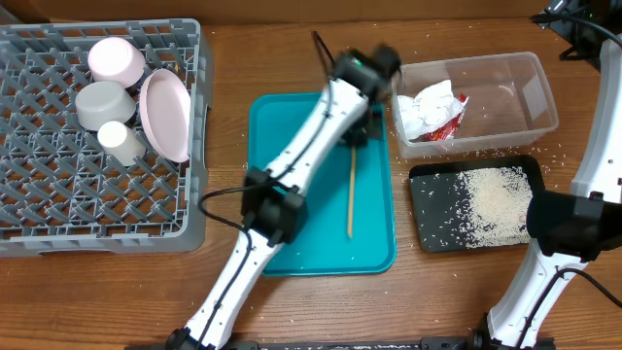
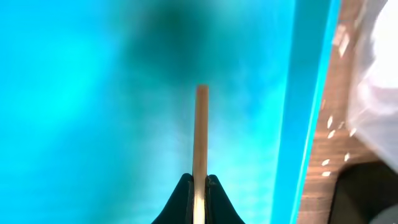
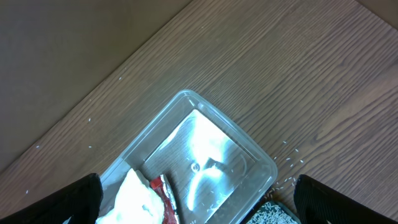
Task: Sort waste into correct bins and load items into the dishwasher
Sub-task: 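Carry the second chopstick to the rack and release it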
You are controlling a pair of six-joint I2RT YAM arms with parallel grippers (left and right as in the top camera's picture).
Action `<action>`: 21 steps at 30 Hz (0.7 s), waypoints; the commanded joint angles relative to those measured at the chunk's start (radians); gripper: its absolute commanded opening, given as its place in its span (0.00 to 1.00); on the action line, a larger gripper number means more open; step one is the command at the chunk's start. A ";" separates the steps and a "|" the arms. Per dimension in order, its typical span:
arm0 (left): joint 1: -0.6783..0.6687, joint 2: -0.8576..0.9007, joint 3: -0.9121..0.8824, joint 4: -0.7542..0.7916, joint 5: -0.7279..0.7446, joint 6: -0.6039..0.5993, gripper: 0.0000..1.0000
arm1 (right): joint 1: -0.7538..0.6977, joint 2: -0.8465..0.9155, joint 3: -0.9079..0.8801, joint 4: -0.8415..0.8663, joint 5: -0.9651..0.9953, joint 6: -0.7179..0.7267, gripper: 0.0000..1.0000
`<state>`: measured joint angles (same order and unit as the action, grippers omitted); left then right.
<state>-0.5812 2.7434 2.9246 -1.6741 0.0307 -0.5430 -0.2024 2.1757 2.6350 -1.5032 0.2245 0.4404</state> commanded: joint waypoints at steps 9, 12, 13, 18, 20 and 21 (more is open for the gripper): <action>0.281 -0.346 0.215 0.063 -0.389 0.278 0.04 | -0.001 -0.014 0.030 0.006 0.007 0.002 1.00; 0.355 -0.400 0.215 0.135 -0.429 0.436 0.04 | -0.001 -0.014 0.030 0.006 0.007 0.002 1.00; 0.379 -0.412 0.215 0.159 -0.445 0.493 0.04 | -0.001 -0.014 0.030 0.006 0.007 0.002 1.00; 0.491 -0.427 0.214 0.230 -0.506 0.693 0.04 | -0.001 -0.014 0.030 0.006 0.007 0.002 1.00; 0.525 -0.426 0.214 0.242 -0.506 0.719 0.04 | -0.001 -0.014 0.030 0.006 0.007 0.002 1.00; 0.541 -0.426 0.212 0.245 -0.505 0.720 0.04 | -0.001 -0.014 0.030 0.006 0.007 0.002 0.99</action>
<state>-0.0841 2.3112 3.1340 -1.4422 -0.4335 0.0513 -0.2024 2.1757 2.6350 -1.5028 0.2241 0.4404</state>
